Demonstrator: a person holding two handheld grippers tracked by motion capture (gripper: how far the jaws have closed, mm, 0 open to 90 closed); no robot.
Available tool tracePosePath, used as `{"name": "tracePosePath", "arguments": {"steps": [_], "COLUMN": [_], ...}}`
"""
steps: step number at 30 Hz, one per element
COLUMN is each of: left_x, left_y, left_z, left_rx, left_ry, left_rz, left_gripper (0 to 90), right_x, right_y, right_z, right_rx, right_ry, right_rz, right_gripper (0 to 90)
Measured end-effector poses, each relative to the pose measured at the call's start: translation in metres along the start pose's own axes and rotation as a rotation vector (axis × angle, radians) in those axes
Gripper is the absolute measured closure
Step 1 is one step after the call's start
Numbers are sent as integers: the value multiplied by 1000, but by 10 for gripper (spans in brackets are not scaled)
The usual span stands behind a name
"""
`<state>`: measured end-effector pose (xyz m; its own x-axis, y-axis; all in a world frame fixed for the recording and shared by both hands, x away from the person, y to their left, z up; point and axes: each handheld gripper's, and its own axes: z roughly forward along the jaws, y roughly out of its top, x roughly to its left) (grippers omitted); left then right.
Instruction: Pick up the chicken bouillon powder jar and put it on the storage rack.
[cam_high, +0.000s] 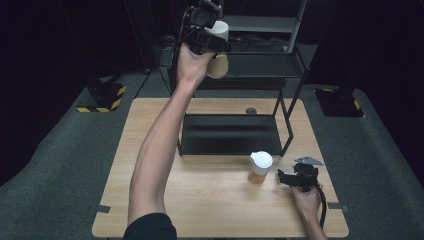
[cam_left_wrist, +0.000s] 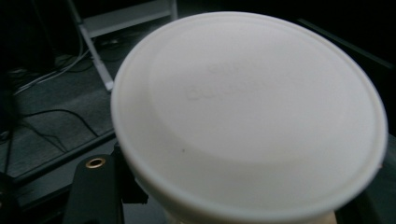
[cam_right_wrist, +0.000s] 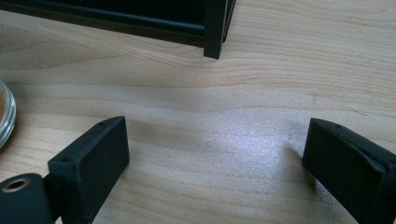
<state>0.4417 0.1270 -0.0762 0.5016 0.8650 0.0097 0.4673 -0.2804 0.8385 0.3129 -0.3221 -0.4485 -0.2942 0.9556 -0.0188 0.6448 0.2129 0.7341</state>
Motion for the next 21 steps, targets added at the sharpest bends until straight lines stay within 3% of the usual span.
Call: {"name": "tracePosePath", "arguments": {"steps": [4, 11, 21], "left_x": [-5, -1, 0], "left_y": [3, -1, -4], "left_z": [15, 27, 31], "left_rx": [8, -4, -7], "left_ry": [62, 73, 71], "left_rz": [-15, -61, -51], "left_gripper": [347, 347, 345], "right_x": [0, 0, 0], "right_y": [0, 0, 0], "right_z": [0, 0, 0], "right_rx": [0, -1, -1], "right_ry": [0, 0, 0], "right_rz": [0, 0, 0], "right_gripper": [65, 65, 65]}}
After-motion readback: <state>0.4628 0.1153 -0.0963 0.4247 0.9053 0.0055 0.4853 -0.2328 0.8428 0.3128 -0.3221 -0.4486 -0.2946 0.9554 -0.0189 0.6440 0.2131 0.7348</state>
